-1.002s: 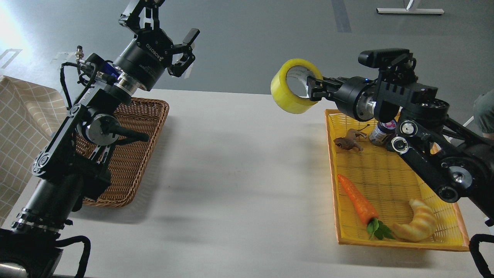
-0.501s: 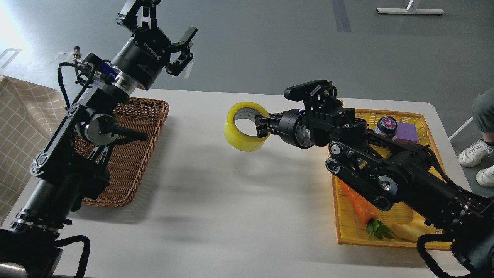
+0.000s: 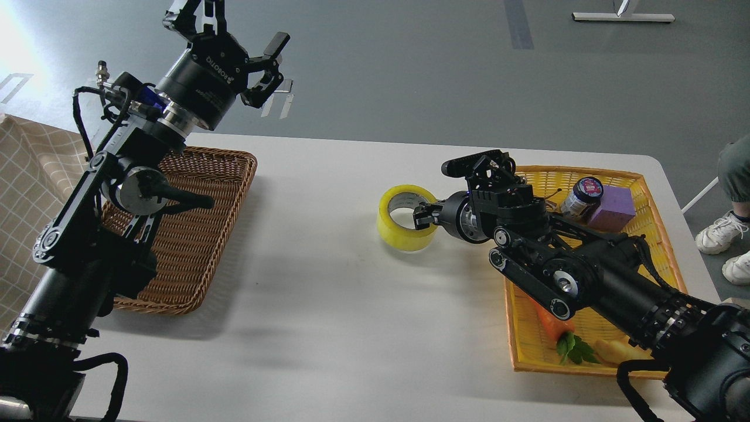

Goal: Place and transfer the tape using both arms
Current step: 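Lift the tape roll and carry it toward the table center, then set the tape roll on the table and open the right gripper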

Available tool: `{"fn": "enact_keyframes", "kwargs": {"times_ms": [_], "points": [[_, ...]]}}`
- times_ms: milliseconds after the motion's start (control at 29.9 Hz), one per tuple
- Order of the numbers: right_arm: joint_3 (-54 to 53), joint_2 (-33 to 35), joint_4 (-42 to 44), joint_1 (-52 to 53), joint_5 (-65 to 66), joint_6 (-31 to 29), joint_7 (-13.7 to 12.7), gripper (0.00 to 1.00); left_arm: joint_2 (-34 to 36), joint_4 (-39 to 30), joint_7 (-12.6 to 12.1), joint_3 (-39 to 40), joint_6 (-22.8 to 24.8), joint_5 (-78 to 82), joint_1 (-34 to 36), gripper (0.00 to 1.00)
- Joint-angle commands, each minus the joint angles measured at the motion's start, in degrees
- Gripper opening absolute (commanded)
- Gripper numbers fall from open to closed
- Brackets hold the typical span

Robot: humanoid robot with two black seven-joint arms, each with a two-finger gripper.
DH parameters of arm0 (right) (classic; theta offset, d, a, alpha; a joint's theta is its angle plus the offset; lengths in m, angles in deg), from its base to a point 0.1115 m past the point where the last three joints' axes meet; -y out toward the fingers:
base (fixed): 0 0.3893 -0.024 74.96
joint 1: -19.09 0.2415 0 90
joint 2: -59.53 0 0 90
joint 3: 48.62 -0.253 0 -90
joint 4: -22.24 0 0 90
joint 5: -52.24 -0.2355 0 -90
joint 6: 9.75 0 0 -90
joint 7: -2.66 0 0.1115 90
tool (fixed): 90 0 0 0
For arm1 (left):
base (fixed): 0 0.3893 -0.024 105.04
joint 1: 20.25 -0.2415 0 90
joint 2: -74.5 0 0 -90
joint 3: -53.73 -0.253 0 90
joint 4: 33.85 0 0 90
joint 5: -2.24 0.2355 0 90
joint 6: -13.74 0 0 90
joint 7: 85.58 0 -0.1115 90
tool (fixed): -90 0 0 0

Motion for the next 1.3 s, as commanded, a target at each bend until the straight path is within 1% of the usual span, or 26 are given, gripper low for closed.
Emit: {"fn": "enact_keyframes", "kwargs": {"times_ms": [0,301,568,768,1002,1270], "points": [[0.02,0.01,0.13,0.26,0.00,0.01,0.07,0.24,0.21,0.01,0.11,0.06,0.01,0.01,-0.20,0.98],[-1.03,0.01,-0.84,0.70,-0.53,0.01,0.07,0.24,0.21,0.01,0.02,-0.03,0.01,-0.17,-0.29,0.98],[-0.68,0.01,-3.74,-0.09,-1.23,0.01,0.07,0.24,0.38,0.10,0.11,-0.03,0.01,-0.17,-0.20,0.98],[1.60,0.01,-4.00,-0.62,-2.38,0.01,0.33,0.24,0.38,0.10,0.11,-0.03,-0.16,-0.17,-0.29,0.98],[2.31,0.01,-5.06,-0.97,-3.60,0.01,0.51,0.22,0.38,0.19,0.11,0.06,-0.34,-0.26,-0.38,0.98],[3.10,0.01,-5.15,-0.97,-5.36,0.01,0.60,0.22,0.47,0.19,0.11,0.06,-0.34,-0.34,-0.47,0.98]]}}
